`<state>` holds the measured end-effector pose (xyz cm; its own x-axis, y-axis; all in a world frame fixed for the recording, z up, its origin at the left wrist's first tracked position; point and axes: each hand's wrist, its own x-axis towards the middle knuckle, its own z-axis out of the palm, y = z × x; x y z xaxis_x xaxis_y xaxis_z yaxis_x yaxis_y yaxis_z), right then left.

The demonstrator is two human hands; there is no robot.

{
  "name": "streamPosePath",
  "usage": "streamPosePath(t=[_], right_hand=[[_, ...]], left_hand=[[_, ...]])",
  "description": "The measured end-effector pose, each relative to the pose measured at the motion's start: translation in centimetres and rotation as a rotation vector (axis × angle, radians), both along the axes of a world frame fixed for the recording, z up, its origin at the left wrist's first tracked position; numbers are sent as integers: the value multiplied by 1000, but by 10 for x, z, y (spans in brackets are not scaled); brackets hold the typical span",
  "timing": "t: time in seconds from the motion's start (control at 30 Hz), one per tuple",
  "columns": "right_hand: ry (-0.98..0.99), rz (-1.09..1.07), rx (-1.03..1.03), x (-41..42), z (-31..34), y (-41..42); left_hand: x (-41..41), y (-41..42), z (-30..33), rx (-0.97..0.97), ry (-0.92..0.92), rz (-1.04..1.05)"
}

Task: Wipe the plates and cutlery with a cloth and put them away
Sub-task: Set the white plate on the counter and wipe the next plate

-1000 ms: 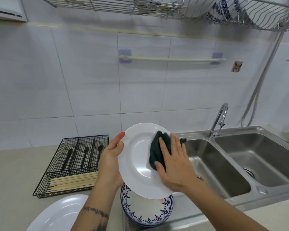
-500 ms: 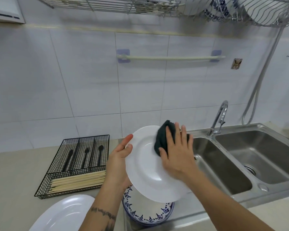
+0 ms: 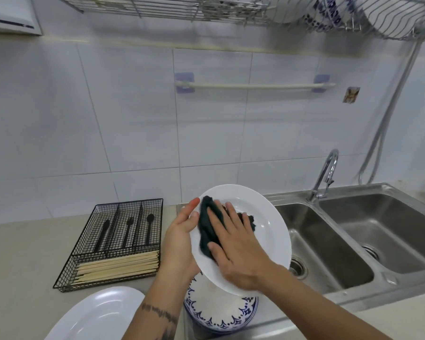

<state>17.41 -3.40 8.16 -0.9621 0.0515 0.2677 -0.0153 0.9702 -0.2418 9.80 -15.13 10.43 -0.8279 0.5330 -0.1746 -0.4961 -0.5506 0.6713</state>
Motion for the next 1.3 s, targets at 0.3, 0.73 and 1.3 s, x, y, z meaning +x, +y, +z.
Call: streamPosePath(t=[0.3, 0.73, 1.3], right_hand=[[122, -373, 84, -28, 33, 28], [-55, 262, -171, 6, 34, -43], [-54, -67, 93, 8, 13, -24]], left_hand=[[2, -13, 8, 134, 41, 24], [-19, -26, 8, 225, -21, 93], [-16, -17, 7, 39, 116, 156]])
